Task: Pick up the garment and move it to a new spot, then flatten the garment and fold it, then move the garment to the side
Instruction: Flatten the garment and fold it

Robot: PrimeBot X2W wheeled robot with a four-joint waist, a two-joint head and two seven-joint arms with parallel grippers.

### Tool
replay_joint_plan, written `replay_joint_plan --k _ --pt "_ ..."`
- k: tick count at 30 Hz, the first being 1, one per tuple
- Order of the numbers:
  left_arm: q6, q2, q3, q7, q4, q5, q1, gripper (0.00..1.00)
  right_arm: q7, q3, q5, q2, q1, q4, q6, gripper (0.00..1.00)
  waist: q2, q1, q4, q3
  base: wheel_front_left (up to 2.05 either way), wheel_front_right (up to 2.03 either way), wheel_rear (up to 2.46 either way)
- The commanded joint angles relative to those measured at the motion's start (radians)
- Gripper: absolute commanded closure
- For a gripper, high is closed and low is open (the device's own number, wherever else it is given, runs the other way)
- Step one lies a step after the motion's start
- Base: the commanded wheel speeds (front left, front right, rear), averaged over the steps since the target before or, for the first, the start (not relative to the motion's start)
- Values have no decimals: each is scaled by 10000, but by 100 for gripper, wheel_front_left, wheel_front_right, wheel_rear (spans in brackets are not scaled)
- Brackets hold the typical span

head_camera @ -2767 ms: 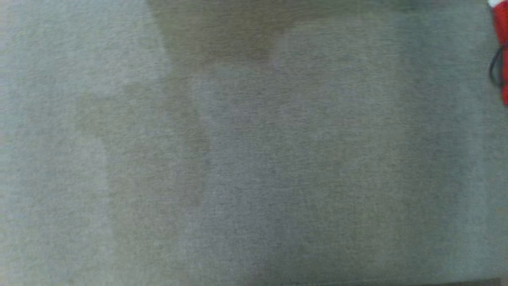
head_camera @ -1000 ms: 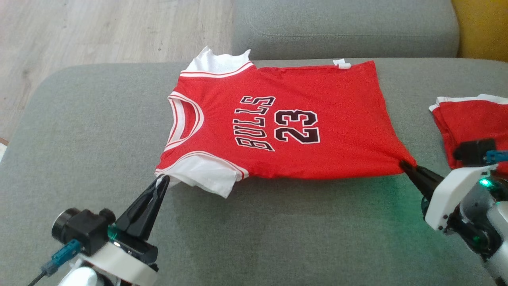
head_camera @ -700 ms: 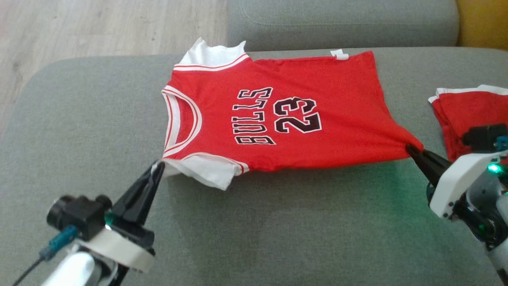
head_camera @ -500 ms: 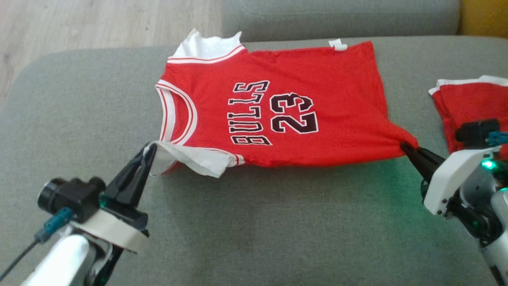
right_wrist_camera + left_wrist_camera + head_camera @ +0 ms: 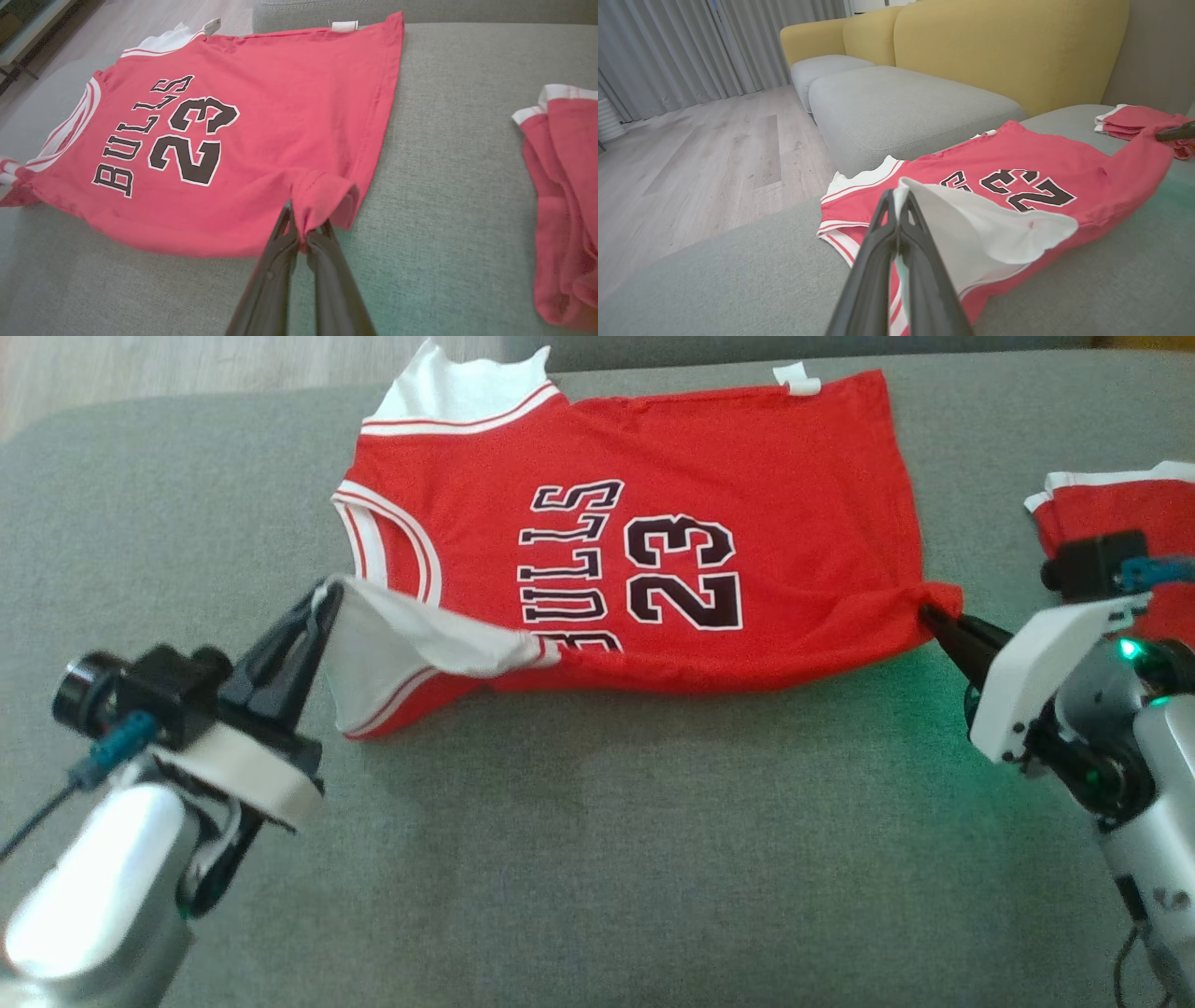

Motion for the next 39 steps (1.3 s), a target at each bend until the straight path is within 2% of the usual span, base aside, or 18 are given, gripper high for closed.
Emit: replay_joint_plan --k 1,17,18,19,20,21,24,31,35,39 --pt "-42 308 376 -48 -88 75 -849 100 110 25 -135 -25 -513 -128 -7 100 0 -2 20 106 0 0 0" --pt "-313 -13 -875 -88 2275 692 -3995 100 653 337 -410 332 -2537 1453 -7 100 0 -2 -46 994 0 0 0" --pt "-318 -56 -972 -94 2476 684 -4228 100 563 355 -506 340 -2742 1533 -7 59 0 -2 -66 1070 0 0 0" --pt "-321 -116 -1034 -141 2685 665 -4463 100 434 282 -544 399 -2938 1674 -7 0 0 -2 -82 1134 0 0 0" --pt "-323 -178 -1071 -241 2901 677 -4696 58 254 237 -576 463 -3142 1783 -7 0 0 -2 -95 1193 0 0 0" --pt "-324 -252 -1094 -350 3139 691 -4905 0 76 174 -618 517 -3334 1924 -7 0 0 -2 -104 1237 0 0 0" --pt "-252 -549 -967 -853 3788 665 -5405 0 -826 -148 -807 705 -3873 2275 -7 0 0 -2 -127 1323 0 0 0" --pt "434 -1333 -107 -1763 4232 271 -5536 0 -3709 -175 -1359 733 -4014 2286 -7 0 0 -2 -69 1115 0 0 0" --pt "852 -1760 954 -1819 3133 92 -4848 0 -5520 -334 -1762 748 -3479 2089 -7 0 0 -2 -11 790 0 0 0" --pt "1078 -2280 2064 -1823 1613 302 -3425 0 -6913 -777 -2165 1154 -2614 1804 -7 0 0 -2 -15 395 0 0 0"
